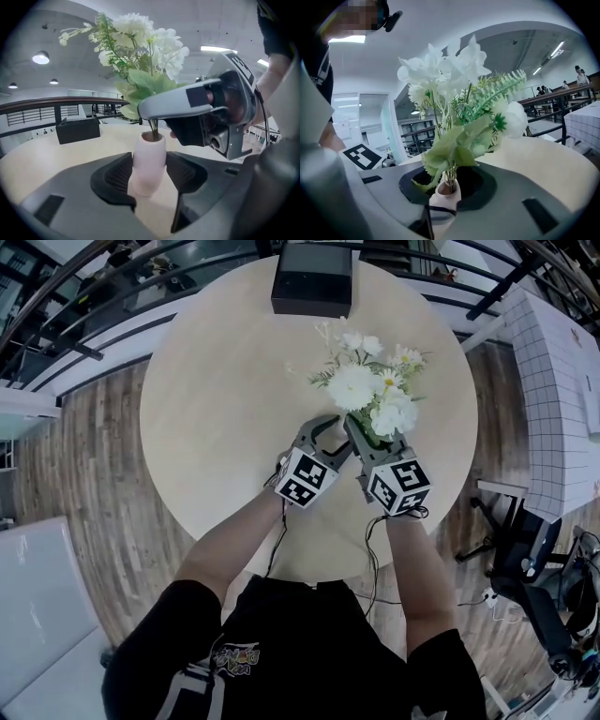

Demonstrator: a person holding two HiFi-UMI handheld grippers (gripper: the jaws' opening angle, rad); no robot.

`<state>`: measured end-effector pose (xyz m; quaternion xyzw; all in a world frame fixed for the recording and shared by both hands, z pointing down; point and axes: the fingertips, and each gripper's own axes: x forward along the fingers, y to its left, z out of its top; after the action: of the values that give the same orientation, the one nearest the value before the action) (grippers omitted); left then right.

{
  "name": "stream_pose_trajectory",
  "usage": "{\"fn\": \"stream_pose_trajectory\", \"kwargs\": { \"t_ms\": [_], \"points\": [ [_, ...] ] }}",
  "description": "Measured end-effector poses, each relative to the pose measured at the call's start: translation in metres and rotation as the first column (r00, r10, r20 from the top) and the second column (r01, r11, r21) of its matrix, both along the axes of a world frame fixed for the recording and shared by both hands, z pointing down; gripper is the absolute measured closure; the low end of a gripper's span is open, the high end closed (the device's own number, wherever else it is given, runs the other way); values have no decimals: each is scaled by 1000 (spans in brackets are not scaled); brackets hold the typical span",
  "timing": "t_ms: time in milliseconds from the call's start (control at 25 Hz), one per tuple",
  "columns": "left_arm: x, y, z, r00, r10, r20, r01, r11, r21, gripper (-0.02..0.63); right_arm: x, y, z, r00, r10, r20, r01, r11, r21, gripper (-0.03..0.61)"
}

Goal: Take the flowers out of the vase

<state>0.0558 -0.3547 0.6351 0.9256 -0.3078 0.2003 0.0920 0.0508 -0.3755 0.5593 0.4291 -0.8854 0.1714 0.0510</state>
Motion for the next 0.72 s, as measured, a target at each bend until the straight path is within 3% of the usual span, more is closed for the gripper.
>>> {"fn": "stream_pose_trajectory", "kwargs": {
  "t_ms": [720],
  "points": [
    [-3, 0, -1, 999, -19, 28, 19, 1000, 2, 382, 23, 8, -123, 986, 42, 162, -66, 988, 140, 508]
  ]
}}
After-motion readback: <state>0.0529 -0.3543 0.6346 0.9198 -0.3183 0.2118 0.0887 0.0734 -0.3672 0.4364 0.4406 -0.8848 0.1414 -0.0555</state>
